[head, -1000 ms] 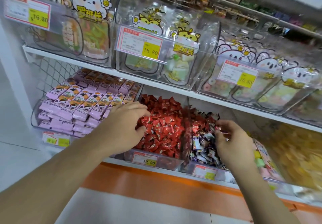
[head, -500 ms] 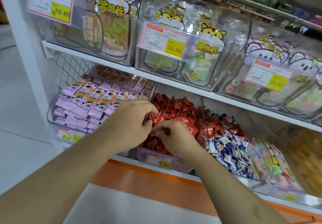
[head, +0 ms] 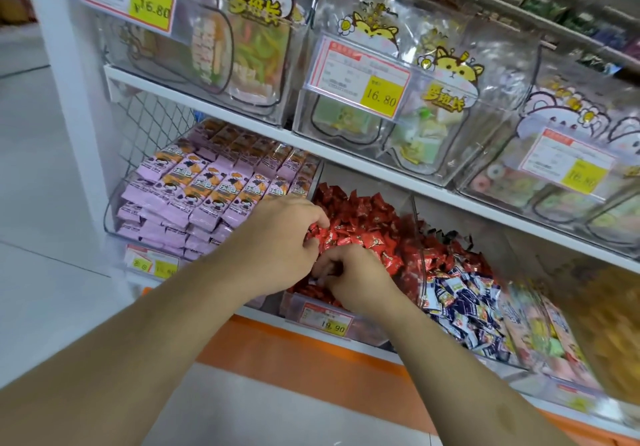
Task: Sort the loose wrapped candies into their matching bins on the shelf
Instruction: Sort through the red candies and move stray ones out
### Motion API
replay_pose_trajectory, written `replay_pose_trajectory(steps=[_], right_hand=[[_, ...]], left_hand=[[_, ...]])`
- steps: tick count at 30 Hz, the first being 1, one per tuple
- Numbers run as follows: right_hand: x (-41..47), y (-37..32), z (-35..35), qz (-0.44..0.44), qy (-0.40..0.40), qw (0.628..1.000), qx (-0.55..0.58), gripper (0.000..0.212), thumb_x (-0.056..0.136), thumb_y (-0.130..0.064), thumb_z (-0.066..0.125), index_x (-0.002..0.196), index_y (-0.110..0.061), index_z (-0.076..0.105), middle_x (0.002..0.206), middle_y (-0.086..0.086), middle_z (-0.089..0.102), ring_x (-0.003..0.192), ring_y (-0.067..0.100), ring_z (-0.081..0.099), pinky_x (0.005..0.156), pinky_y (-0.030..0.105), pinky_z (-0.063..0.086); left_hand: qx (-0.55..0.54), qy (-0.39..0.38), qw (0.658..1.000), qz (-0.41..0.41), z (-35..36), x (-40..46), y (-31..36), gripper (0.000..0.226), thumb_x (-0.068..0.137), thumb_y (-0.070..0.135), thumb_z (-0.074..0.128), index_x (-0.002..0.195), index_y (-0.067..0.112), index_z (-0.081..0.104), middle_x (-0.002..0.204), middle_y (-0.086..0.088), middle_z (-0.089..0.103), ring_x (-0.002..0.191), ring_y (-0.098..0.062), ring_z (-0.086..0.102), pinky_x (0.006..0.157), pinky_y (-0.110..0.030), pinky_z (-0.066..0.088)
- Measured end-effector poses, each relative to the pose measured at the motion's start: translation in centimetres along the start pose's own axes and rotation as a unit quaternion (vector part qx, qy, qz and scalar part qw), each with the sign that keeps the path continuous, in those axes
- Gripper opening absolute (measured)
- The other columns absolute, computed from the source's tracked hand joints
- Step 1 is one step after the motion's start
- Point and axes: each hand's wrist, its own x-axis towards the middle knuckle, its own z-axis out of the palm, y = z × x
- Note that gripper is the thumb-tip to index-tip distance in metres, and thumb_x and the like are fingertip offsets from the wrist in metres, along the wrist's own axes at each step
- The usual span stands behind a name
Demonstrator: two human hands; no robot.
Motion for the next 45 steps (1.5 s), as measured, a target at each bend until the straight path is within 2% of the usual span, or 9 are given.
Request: replay_pose_trajectory(steps=[10,14,17,22,26,31,37,39,45], right_hand=[[-2.7,-0.1,-2.5,0.028,0.16,0.978,0.13,0.039,0.09,0.005,0.05,0.078,-0.025,0.07,0.074,-0.008,0.072,0.063,0.004,0.062,0.051,0.021,0.05],[-5.1,0.0,-4.7,0.011,0.211,0.958,0.195,0.032,0.091,0.006,0.059,0.081,-0.023,0.07,0.073,-0.005,0.07,0.063,0.007,0.061,0.056,0.025,0.052],[-7.7,1.6,-6.7,0.004,0.265,0.941,0.211,0.026,0.092,0.001,0.066,0.083,-0.023,0.07,0.073,-0.009,0.067,0.068,0.011,0.061,0.06,0.026,0.051],[-10.6,7.7,-9.5,0.101,0.358,0.913,0.169,0.018,0.096,-0.012,0.067,0.089,-0.028,0.071,0.078,-0.011,0.071,0.073,0.015,0.067,0.063,0.03,0.052],[-11.6,9.0,-9.6,0.156,0.321,0.931,0.082,0.018,0.097,-0.026,0.07,0.113,-0.035,0.071,0.111,-0.017,0.072,0.079,-0.002,0.063,0.066,0.022,0.048],[-10.5,4.7,-7.7,0.022,0.296,0.954,0.034,0.022,0.095,-0.015,0.07,0.112,-0.029,0.072,0.113,-0.019,0.067,0.098,-0.006,0.057,0.086,0.003,0.039],[-4.5,0.5,-2.9,-0.029,0.074,0.997,-0.009,0.028,0.094,-0.01,0.066,0.111,-0.03,0.076,0.104,-0.014,0.074,0.094,0.002,0.065,0.081,0.009,0.048],[-2.7,0.4,-1.6,-0.022,0.006,0.999,-0.027,0.033,0.095,-0.007,0.06,0.114,-0.028,0.076,0.108,-0.009,0.076,0.101,0.009,0.067,0.09,0.023,0.055],[-0.9,0.3,-0.8,0.007,-0.051,0.997,-0.05,0.04,0.088,-0.001,0.061,0.115,-0.026,0.077,0.1,-0.008,0.075,0.096,0.009,0.067,0.087,0.023,0.056]], left_hand=[[0.001,0.004,1.0,0.0,-0.2,-0.3,0.9,0.027,0.095,0.026,0.063,0.121,0.032,0.068,0.125,0.016,0.064,0.122,-0.012,0.054,0.11,-0.04,0.044],[-0.002,0.0,1.0,0.004,0.2,-0.4,1.7,0.027,0.098,0.024,0.062,0.123,0.032,0.068,0.106,0.023,0.056,0.098,-0.002,0.051,0.091,-0.018,0.042],[0.0,-0.011,1.0,0.007,0.4,-0.5,2.0,0.029,0.099,0.024,0.062,0.126,0.033,0.067,0.123,0.021,0.061,0.097,0.003,0.053,0.085,-0.009,0.039],[-0.008,-0.036,0.999,0.008,0.7,-0.7,2.8,0.027,0.1,0.027,0.061,0.124,0.038,0.065,0.133,0.022,0.06,0.104,0.003,0.058,0.091,-0.019,0.047],[0.008,-0.032,0.999,0.011,0.9,-0.7,3.0,0.028,0.099,0.026,0.062,0.125,0.036,0.066,0.131,0.022,0.06,0.108,0.007,0.05,0.093,-0.012,0.037],[0.015,-0.027,1.0,-0.004,0.7,-0.4,2.4,0.029,0.098,0.024,0.064,0.125,0.034,0.067,0.116,0.025,0.057,0.092,0.005,0.049,0.079,-0.004,0.033],[0.007,-0.018,1.0,0.002,0.5,-0.5,2.1,0.028,0.097,0.023,0.065,0.124,0.032,0.068,0.112,0.024,0.058,0.098,0.004,0.048,0.08,-0.003,0.033],[0.002,-0.012,1.0,0.0,0.4,-0.6,2.1,0.028,0.097,0.023,0.065,0.123,0.033,0.069,0.108,0.024,0.056,0.096,0.003,0.048,0.081,-0.006,0.035],[-0.023,-0.018,0.999,-0.017,-0.3,-0.8,1.1,0.027,0.097,0.027,0.064,0.122,0.034,0.069,0.126,0.014,0.065,0.114,-0.008,0.058,0.099,-0.031,0.049]])
